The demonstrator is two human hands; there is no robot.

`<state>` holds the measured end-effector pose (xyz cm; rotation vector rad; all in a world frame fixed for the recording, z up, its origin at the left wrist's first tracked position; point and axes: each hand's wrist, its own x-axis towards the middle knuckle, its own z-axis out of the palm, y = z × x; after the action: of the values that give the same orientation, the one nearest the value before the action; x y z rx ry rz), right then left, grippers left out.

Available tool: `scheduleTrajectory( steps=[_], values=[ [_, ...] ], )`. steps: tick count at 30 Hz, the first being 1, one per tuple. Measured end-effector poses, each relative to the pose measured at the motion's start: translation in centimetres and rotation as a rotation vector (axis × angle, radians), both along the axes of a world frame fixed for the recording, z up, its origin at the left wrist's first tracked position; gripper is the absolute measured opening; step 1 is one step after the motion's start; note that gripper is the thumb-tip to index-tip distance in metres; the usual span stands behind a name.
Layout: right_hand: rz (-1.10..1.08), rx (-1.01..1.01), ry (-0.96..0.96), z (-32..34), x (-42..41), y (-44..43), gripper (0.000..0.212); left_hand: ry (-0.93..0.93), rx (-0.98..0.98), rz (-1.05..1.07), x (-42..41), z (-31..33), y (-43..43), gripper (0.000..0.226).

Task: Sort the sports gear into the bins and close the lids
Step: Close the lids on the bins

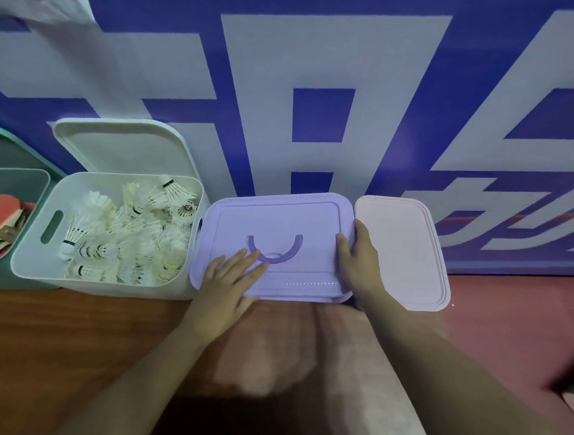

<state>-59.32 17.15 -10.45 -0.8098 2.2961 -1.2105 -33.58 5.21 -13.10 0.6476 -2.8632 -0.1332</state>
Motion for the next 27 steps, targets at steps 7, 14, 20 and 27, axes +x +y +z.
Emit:
scheduleTrajectory(
  steps=[7,14,20,27],
  values=[
    [0.089,0.172,0.233,-2.8,0.5,-0.4,0.045,-0.05,0.134,0.022,-0.2,-1.2,-0.5,0.079],
    [0.082,0.193,0.32,-3.1,0.5,0.0,0.049,-0.021,0.151,0.015,-0.2,-1.7,-0.4,0.074],
    [0.121,0.318,0.576,-3.3,0.6,0.8,0.045,-0.018,0.151,-0.009,-0.4,-1.7,-0.3,0.065],
    [0.325,0.379,0.629,-3.8,0.1,1.3,0.056,0.018,0.203,0.103,-2.7,-1.3,-1.0,0.066]
  ],
)
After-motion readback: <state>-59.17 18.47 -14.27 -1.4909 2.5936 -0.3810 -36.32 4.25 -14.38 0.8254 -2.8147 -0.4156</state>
